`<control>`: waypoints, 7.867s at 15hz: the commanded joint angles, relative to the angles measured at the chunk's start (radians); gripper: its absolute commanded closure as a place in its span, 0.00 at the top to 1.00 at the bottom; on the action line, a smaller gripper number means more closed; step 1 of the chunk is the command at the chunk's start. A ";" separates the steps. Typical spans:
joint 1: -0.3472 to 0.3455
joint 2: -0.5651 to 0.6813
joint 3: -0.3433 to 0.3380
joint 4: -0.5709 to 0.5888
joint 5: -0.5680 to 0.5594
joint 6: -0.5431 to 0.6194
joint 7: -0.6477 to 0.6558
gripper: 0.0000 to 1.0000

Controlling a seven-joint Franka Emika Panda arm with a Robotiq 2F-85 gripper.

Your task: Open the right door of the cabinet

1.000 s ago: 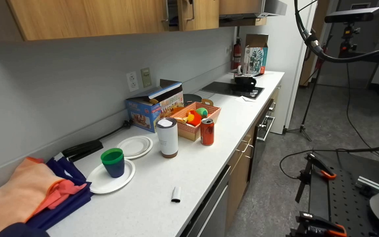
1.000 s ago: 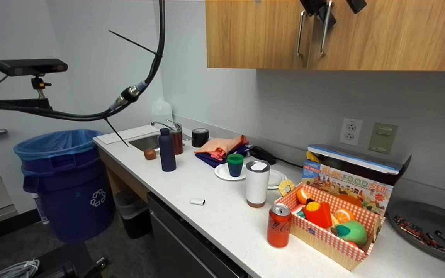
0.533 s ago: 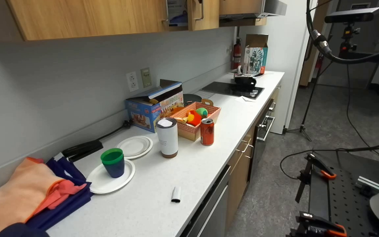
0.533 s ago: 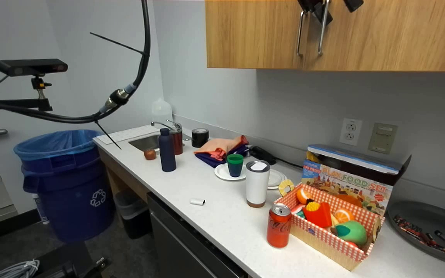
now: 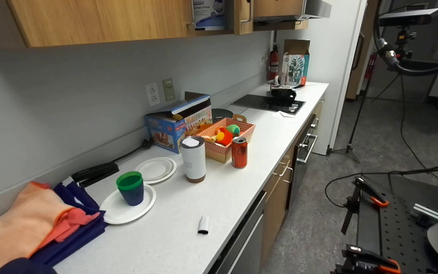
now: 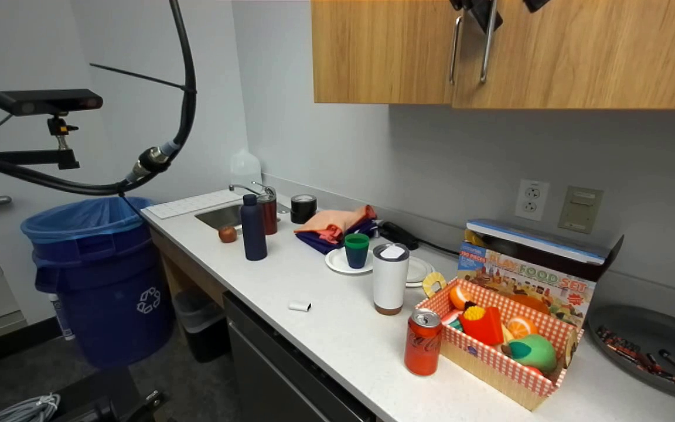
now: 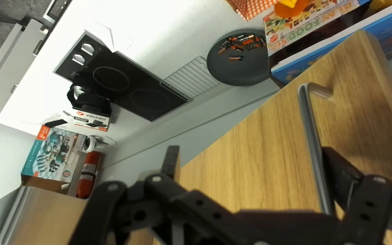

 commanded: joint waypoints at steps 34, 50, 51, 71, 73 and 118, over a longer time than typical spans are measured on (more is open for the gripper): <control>-0.434 -0.332 0.167 -0.496 0.090 0.549 -0.038 1.00; -0.659 -0.441 0.160 -0.652 0.124 0.692 -0.128 1.00; -0.663 -0.448 0.154 -0.665 0.150 0.712 -0.158 1.00; -1.099 -0.437 -0.033 -0.844 0.107 1.181 -0.170 1.00; -1.249 -0.457 0.031 -0.837 0.130 1.170 -0.144 1.00; -0.825 -0.836 0.077 -0.697 0.553 0.377 -0.482 1.00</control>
